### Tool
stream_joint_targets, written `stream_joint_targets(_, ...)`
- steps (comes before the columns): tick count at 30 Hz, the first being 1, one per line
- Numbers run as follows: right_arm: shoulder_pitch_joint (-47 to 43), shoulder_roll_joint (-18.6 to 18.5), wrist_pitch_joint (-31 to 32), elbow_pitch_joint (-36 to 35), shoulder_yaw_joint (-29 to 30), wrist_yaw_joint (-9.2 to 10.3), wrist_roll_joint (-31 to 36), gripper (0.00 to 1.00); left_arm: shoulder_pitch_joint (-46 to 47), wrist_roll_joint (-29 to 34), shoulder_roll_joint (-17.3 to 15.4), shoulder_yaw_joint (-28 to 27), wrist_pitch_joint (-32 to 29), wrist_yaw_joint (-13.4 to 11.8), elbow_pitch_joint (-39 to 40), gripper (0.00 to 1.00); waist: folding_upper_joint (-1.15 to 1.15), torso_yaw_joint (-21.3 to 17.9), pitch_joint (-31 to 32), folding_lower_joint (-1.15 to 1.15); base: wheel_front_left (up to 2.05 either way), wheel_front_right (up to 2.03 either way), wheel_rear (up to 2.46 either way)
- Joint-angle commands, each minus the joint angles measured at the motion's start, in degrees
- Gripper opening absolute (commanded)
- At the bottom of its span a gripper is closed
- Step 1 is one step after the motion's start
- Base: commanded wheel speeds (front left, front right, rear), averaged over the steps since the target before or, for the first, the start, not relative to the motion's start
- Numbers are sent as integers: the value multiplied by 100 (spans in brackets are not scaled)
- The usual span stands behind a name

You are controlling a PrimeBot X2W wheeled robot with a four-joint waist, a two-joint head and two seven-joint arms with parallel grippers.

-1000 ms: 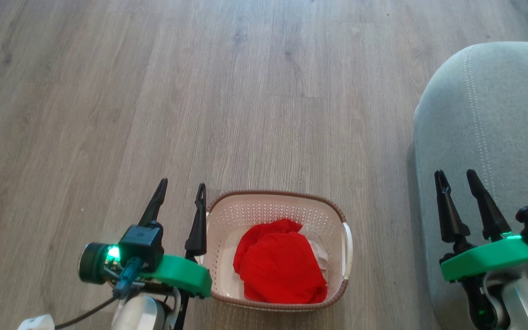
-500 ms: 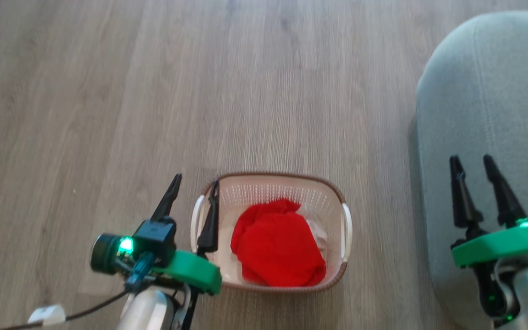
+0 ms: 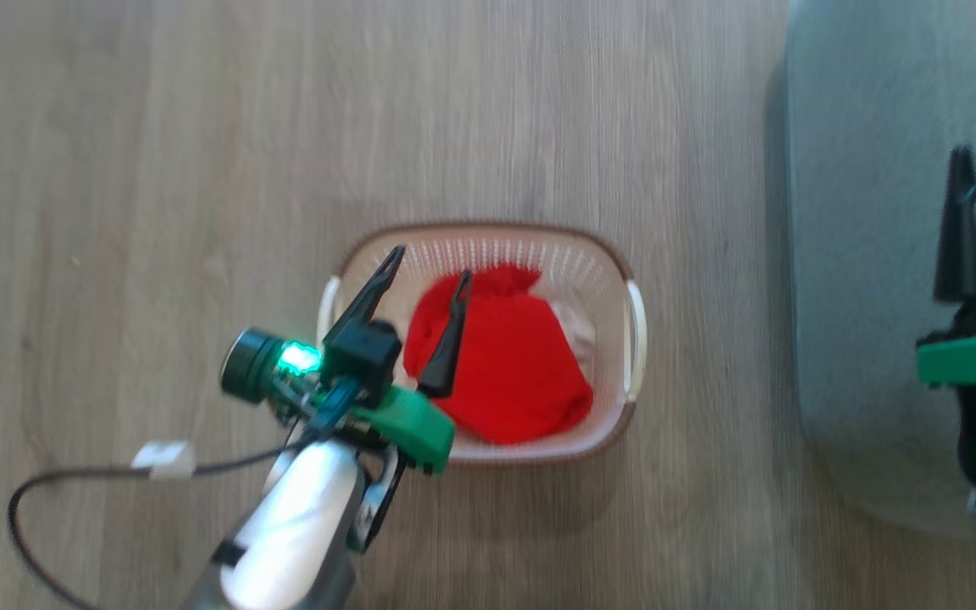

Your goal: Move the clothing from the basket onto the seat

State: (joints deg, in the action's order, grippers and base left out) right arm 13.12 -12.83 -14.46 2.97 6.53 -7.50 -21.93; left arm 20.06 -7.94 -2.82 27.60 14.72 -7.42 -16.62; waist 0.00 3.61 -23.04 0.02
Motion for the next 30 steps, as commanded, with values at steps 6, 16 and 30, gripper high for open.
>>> stream_joint_targets(6, 308, 22, -53, -624, -93, 1, 125, 100, 797, 124, -6, 144, 28, 162, -874, 100, 0, -364, -1274, -2, 0, 0, 0)
stream_joint_targets(16, 576, 140, -53, -1307, -529, 1, 287, 100, 2320, 468, -7, 528, 28, 413, -3510, 100, 0, -838, -2617, -2, 0, 0, 0)
stream_joint_targets(30, 837, 784, -53, -1433, -755, 1, 516, 100, 3955, 398, -6, 963, -572, 400, -5397, 100, 0, -1322, -3473, -2, 0, 0, 0)
